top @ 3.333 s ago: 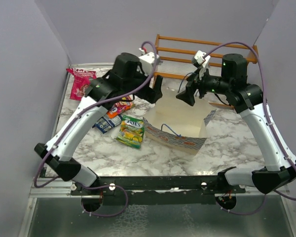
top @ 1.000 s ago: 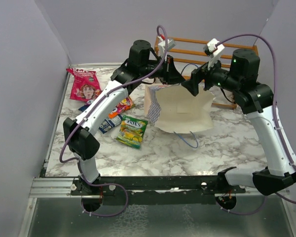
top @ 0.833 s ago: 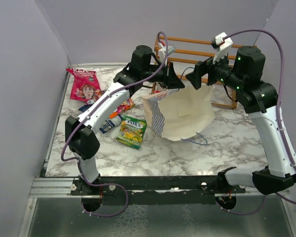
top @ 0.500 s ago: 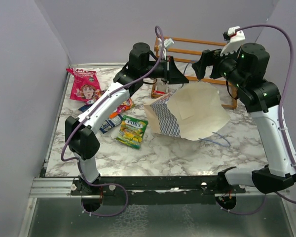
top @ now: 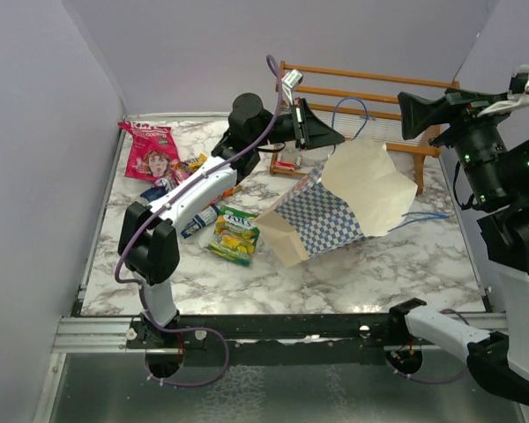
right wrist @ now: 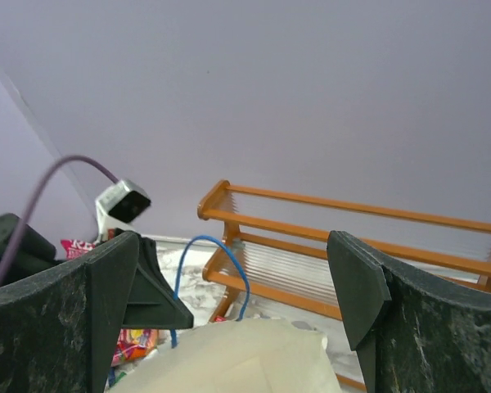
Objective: Take the snacks out of the paper bag
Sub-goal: Adjust the paper bag at the center of the board.
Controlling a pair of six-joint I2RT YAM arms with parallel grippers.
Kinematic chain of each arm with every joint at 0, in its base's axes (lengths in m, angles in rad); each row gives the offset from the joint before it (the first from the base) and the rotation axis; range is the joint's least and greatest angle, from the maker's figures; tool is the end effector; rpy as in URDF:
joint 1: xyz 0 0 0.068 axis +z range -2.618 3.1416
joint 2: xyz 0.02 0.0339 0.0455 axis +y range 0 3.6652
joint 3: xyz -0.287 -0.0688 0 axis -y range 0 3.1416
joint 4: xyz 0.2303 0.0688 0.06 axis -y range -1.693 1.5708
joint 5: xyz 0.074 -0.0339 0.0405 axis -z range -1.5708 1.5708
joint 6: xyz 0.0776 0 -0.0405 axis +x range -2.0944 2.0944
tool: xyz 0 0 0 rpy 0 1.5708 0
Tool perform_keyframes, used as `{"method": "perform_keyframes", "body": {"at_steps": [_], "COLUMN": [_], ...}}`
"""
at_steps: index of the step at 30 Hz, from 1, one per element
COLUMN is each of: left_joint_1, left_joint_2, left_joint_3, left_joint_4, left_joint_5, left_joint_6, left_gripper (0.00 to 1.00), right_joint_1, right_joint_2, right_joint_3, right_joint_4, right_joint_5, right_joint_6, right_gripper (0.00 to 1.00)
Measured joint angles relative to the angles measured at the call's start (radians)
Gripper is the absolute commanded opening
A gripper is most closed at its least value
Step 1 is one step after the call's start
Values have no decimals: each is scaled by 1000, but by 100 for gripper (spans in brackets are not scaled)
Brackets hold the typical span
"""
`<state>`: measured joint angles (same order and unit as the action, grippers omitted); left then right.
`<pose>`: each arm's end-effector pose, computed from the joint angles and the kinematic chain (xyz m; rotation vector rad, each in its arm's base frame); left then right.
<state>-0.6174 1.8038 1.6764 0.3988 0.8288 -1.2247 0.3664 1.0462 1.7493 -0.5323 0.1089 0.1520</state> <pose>0.3290 -0.3038 0.4569 0.3828 1.7023 -1.9844 0.1543 0.0502 0.5823 -0.0600 1.4089 0.3541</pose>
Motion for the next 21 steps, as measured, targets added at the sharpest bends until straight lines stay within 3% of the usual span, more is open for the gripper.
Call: {"method": "perform_keyframes", "body": {"at_steps": [6, 15, 21], "left_joint_1": [10, 97, 147], "left_joint_2": [24, -73, -158], "left_joint_3": [-95, -299, -356], "left_joint_4": [82, 10, -36], "left_joint_5": [-26, -81, -110], "left_joint_6": [-74, 21, 94], "left_gripper": [0, 0, 3], "right_joint_1": [0, 0, 0], "right_joint_2": [-24, -7, -8], "right_joint_3": [-38, -121, -119], "right_joint_4": [38, 35, 40], "right_joint_5": [-17, -37, -75], "right_joint_6": [-8, -18, -18], "right_gripper": [99, 99, 99]}}
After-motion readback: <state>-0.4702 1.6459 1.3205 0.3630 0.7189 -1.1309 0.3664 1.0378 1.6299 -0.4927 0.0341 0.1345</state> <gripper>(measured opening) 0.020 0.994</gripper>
